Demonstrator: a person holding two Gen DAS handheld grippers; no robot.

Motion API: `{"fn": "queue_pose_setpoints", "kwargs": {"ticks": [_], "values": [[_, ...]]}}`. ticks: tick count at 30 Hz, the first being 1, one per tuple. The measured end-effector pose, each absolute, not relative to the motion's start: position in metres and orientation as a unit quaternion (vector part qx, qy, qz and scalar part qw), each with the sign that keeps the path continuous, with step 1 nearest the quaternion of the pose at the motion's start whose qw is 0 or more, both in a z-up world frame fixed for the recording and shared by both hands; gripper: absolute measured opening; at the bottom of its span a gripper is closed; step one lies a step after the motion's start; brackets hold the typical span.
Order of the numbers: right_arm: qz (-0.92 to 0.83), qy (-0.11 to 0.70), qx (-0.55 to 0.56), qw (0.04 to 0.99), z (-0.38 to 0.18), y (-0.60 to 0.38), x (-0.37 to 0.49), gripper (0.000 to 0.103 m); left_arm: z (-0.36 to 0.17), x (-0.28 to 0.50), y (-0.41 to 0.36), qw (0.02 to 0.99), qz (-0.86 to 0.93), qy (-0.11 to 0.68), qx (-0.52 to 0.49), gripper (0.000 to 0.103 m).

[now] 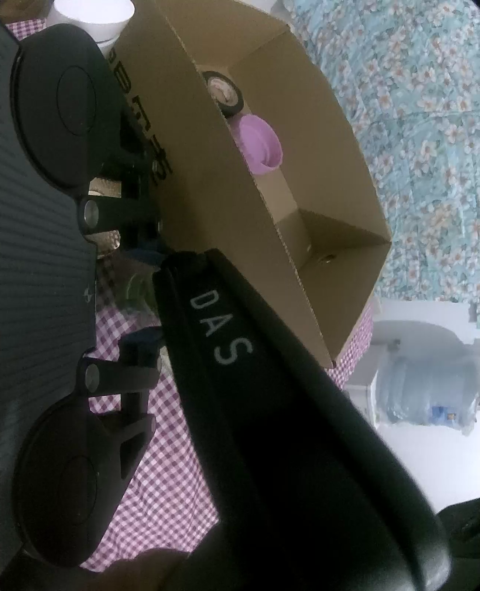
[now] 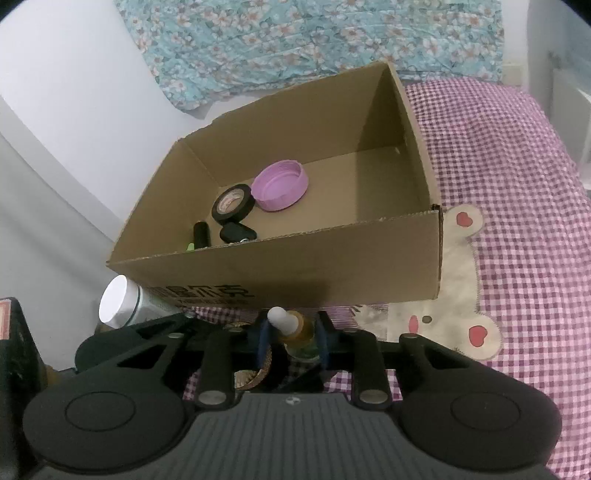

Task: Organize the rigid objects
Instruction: 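Lift the green dropper bottle with the right tool toward the box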

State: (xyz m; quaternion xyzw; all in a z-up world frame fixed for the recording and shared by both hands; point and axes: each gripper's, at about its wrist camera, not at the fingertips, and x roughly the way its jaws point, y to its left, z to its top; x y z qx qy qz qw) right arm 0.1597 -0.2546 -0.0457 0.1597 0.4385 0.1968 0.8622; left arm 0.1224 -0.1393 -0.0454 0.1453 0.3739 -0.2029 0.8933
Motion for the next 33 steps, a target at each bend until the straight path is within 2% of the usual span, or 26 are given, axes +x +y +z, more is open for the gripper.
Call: {"fn": "queue_pose_setpoints", "kwargs": {"ticks": [15, 33], "values": [[0.187, 0.434, 0.164, 0.866, -0.036, -0.258, 0.147, 0.026, -0.031, 0.112, -0.141, 0.894, -0.204, 0.379, 0.125, 0.031], [0.211, 0.360, 0.159, 0.895, 0.045, -0.268, 0.097, 0.025, 0.047, 0.073, -0.142, 0.925, -0.191, 0.305, 0.120, 0.031]]}}
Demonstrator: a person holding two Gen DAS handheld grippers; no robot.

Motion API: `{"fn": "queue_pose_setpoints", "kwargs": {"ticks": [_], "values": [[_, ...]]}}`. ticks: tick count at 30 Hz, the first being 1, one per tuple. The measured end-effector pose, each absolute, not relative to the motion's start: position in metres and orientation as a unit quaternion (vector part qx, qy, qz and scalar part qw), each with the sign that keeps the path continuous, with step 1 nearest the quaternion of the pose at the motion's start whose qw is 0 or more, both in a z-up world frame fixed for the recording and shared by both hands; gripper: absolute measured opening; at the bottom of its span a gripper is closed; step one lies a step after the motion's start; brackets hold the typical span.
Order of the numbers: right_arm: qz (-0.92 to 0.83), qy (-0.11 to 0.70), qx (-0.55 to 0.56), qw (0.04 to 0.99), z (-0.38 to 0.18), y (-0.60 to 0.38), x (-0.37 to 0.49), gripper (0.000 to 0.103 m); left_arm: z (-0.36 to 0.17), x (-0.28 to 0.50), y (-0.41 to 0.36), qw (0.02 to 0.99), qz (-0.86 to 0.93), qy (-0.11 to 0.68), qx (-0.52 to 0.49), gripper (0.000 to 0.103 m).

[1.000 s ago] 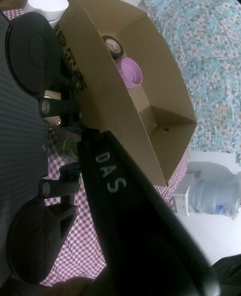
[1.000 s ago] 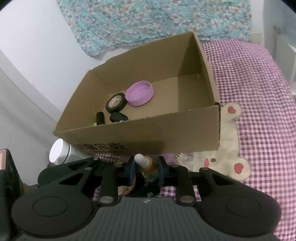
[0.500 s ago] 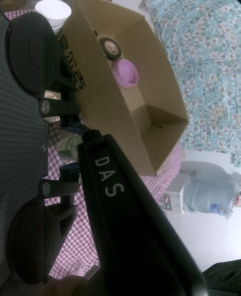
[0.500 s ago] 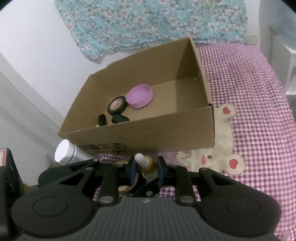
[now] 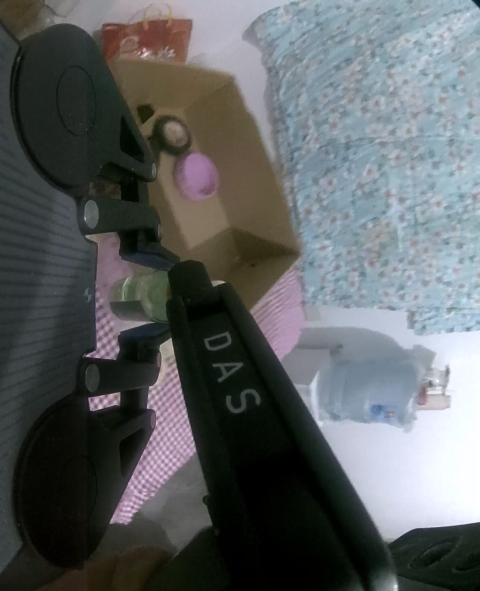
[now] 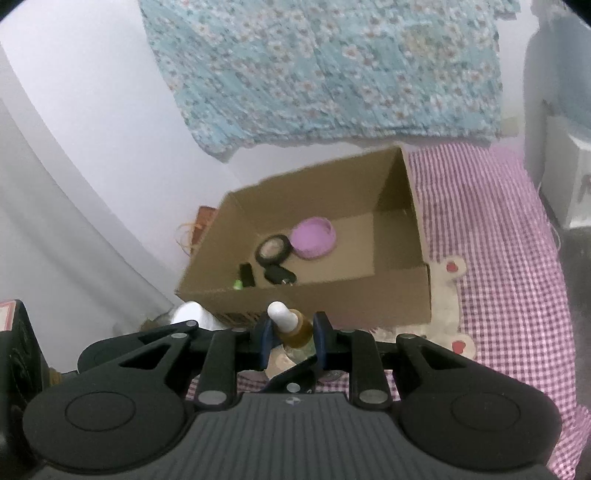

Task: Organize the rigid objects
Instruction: 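Lift the green dropper bottle with the right tool toward the box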

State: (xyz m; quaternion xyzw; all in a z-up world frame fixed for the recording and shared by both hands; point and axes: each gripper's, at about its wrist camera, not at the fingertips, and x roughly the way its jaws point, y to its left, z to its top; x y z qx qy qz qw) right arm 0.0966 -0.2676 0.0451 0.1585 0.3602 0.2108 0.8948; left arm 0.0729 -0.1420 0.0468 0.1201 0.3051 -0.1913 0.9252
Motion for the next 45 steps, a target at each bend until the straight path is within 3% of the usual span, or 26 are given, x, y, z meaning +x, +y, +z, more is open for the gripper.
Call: {"fn": "queue_pose_setpoints", "kwargs": {"ticks": [9, 14, 27, 41, 45], "values": [[0.230, 0.327, 0.136, 0.906, 0.087, -0.254, 0.112, 0.025, 0.081, 0.097, -0.136, 0.942, -0.163, 0.271, 0.107, 0.031], [0.238, 0.328, 0.128, 0.905, 0.093, -0.242, 0.145, 0.025, 0.085, 0.131, -0.127, 0.941, -0.149, 0.290, 0.089, 0.031], [0.243, 0.419, 0.174, 0.858, 0.016, -0.233, 0.246, 0.026, 0.025, 0.225, -0.107, 0.902, -0.118, 0.413, 0.038, 0.031], [0.229, 0.464, 0.133, 0.845, -0.034, -0.221, 0.256, 0.026, -0.010, 0.237, -0.100, 0.876, -0.124, 0.466, 0.023, 0.032], [0.227, 0.459, 0.136, 0.848, -0.034, -0.222, 0.254, 0.028, -0.008, 0.235, -0.097, 0.878, -0.118, 0.464, 0.025, 0.040]]}}
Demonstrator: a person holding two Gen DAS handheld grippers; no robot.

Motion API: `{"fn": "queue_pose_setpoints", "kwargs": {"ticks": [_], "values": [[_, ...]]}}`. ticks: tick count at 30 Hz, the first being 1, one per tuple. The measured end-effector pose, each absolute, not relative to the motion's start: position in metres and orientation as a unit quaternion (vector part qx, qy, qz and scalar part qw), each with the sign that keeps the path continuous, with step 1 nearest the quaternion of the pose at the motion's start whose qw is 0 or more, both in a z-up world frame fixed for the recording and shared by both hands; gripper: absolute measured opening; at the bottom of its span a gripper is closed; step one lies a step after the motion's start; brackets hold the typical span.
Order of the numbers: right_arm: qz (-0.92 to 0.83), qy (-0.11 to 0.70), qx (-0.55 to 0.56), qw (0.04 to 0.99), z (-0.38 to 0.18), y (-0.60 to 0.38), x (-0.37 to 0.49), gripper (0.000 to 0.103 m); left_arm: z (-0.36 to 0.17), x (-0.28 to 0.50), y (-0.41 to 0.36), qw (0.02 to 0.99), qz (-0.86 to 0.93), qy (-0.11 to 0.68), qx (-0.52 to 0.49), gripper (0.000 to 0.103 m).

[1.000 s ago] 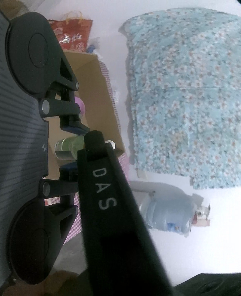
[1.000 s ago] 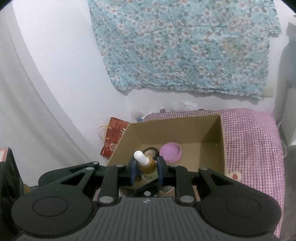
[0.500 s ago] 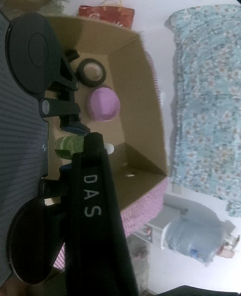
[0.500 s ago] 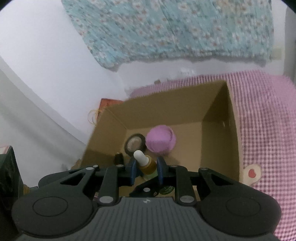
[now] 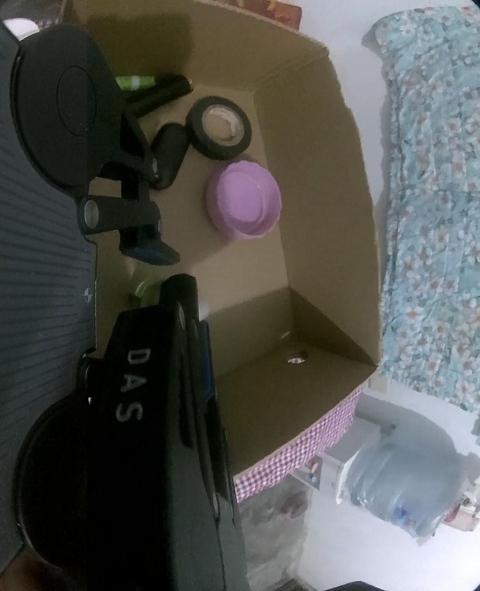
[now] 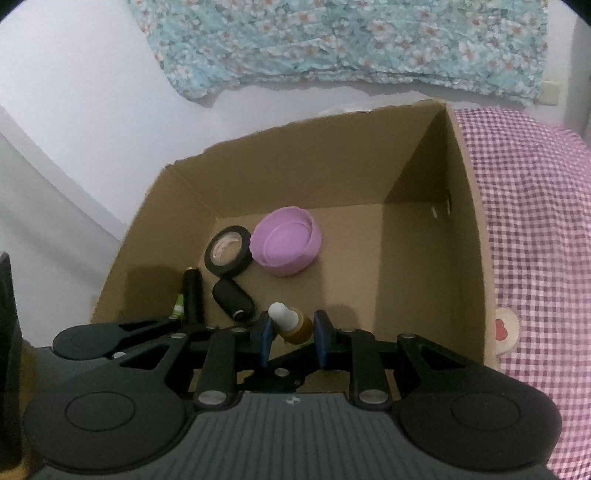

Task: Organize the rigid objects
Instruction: 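Lift the green dropper bottle with the right tool toward the box, then lower the dropper bottle into the box and open the right tool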

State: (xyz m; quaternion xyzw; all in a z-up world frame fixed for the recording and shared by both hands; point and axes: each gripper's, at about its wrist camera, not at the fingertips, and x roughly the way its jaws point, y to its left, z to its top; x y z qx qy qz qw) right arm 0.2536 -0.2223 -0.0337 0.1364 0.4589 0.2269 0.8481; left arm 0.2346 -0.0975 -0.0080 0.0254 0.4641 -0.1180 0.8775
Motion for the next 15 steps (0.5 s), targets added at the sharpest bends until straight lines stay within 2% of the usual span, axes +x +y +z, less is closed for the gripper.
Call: {"fn": "queue_pose_setpoints", "kwargs": {"ticks": [3, 7, 9, 15], "values": [[0.224, 0.457, 0.143, 0.849, -0.031, -0.225, 0.251, 0.030, -0.004, 0.231, -0.097, 0.880, -0.117, 0.459, 0.032, 0.052], [0.217, 0.441, 0.155, 0.857, -0.021, -0.233, 0.249, 0.044, 0.003, 0.225, -0.098, 0.885, -0.118, 0.449, 0.030, 0.064], [0.214, 0.429, 0.167, 0.862, -0.014, -0.240, 0.245, 0.046, 0.009, 0.222, -0.098, 0.889, -0.120, 0.441, 0.026, 0.069], [0.203, 0.382, 0.222, 0.874, 0.020, -0.266, 0.214, 0.049, 0.035, 0.194, -0.094, 0.903, -0.131, 0.408, 0.013, 0.071]]}}
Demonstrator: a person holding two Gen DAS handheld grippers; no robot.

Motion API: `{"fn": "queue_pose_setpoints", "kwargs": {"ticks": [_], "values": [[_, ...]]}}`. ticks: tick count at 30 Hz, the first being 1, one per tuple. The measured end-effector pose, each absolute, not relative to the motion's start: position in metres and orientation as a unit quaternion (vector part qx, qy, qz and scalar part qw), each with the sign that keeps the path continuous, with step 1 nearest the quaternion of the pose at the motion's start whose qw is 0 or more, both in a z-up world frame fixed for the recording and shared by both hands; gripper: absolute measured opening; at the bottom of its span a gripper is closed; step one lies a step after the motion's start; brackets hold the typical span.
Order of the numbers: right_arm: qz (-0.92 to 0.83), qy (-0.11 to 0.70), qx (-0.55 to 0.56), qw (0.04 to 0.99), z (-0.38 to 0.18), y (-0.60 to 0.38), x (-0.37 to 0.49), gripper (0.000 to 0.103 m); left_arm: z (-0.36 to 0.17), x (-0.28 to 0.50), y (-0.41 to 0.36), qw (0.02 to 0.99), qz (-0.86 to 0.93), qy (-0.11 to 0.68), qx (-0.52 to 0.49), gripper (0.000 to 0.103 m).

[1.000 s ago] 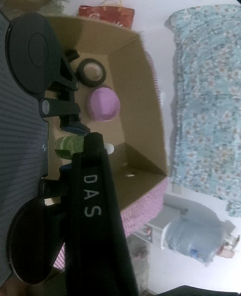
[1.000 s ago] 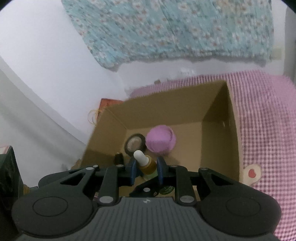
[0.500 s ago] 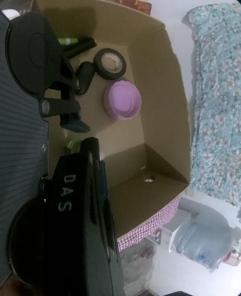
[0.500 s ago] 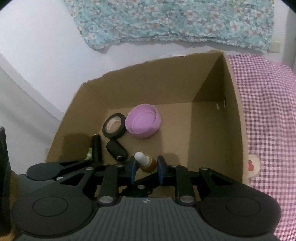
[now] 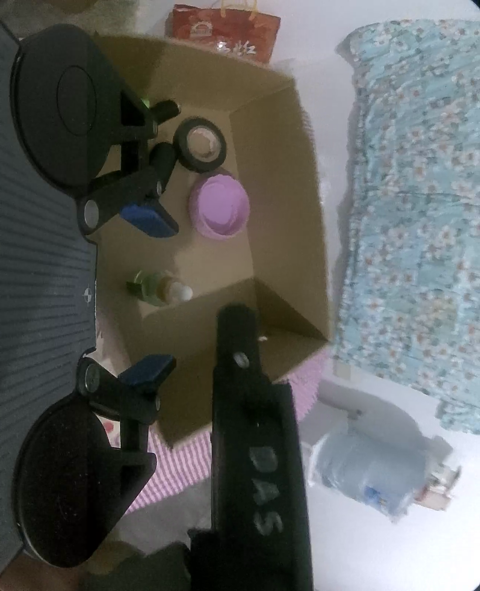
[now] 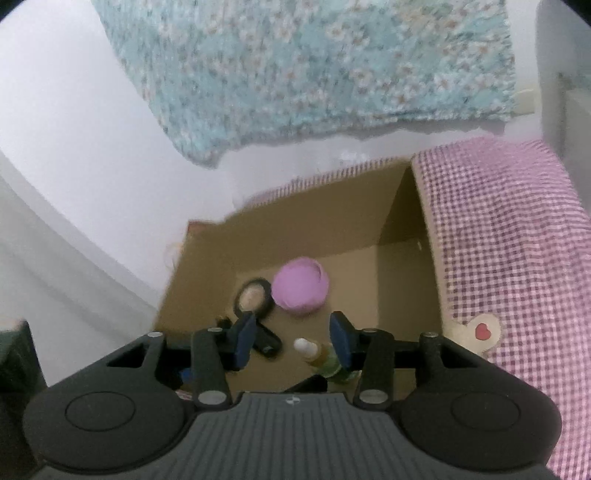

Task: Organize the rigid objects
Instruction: 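Lower the dropper bottle into the box and open the right tool, then return the right tool to the table and grasp the gold-lidded jar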

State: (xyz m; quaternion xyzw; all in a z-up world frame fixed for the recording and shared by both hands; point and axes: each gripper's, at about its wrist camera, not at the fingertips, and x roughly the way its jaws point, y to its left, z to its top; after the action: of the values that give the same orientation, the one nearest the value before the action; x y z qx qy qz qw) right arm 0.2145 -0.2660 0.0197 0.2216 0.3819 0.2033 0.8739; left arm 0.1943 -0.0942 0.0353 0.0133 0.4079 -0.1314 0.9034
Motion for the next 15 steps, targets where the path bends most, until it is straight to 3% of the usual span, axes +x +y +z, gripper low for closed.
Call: {"fn": "queue_pose_setpoints", "kwargs": {"ticks": [7, 15], "values": [[0.178, 0.327, 0.250, 0.894, 0.049, -0.284, 0.147, 0.055, 0.071, 0.135, -0.089, 0.918, -0.156, 0.365, 0.015, 0.077], [0.159, 0.338, 0.286, 0.882, 0.029, -0.287, 0.085, 0.055, 0.069, 0.079, -0.074, 0.914, -0.160, 0.371, 0.024, 0.077]]}}
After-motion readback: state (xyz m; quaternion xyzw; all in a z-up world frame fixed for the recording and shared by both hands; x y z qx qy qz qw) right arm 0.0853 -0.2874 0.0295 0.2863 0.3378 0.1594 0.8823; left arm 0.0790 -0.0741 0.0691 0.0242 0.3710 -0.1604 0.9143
